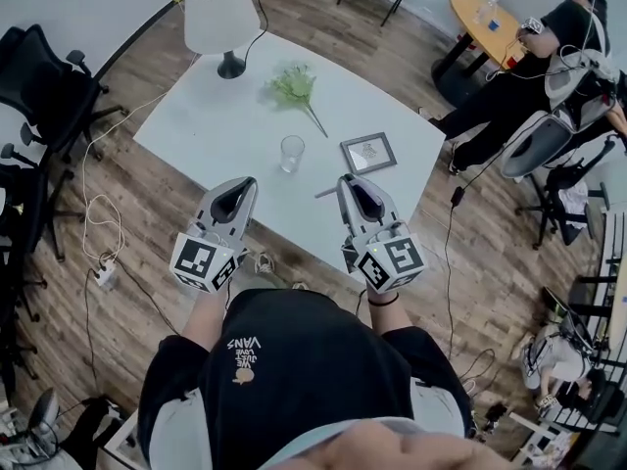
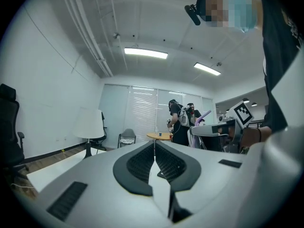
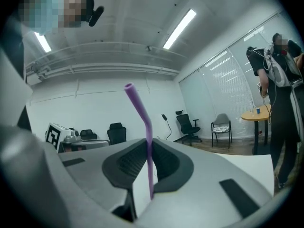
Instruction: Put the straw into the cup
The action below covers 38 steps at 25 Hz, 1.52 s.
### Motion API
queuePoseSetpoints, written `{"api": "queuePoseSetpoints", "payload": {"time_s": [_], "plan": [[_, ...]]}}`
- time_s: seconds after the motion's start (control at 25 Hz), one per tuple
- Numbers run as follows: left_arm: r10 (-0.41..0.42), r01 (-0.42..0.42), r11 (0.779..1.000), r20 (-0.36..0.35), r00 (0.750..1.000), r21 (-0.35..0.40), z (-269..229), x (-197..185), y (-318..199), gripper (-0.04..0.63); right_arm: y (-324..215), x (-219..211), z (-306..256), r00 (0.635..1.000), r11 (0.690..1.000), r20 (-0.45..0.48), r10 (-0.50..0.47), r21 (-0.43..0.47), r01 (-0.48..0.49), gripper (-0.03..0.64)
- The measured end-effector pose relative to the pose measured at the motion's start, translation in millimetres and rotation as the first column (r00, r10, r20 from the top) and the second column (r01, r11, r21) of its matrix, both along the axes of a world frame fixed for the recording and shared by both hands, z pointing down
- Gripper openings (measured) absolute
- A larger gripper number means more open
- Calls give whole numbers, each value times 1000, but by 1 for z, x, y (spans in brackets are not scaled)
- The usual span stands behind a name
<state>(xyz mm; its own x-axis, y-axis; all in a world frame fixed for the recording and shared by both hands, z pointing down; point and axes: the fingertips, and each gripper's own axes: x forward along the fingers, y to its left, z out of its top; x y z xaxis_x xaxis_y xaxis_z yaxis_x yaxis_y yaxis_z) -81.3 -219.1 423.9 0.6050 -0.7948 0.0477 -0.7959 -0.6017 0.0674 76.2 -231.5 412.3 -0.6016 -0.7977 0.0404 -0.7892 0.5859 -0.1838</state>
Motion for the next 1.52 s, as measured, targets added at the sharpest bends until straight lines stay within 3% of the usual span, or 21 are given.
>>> {"api": "queuePoseSetpoints", "payload": {"time_s": [0.56,1.04,1.52], "plan": [[108,-108,994,1,994,13,-10,-39,-70,17,-60,-38,-19,994,993,2,109,38,-109,41],[41,-41,999,-4,999,-4,-9,-45,-93,17,-109,-51,-18,1000,999,-13,24,39,-24,41],[-60,60,998,12,998,-34,6,-56,-94,17,-137,-65,31,998,997,-48,-51,-54,48,42]]}}
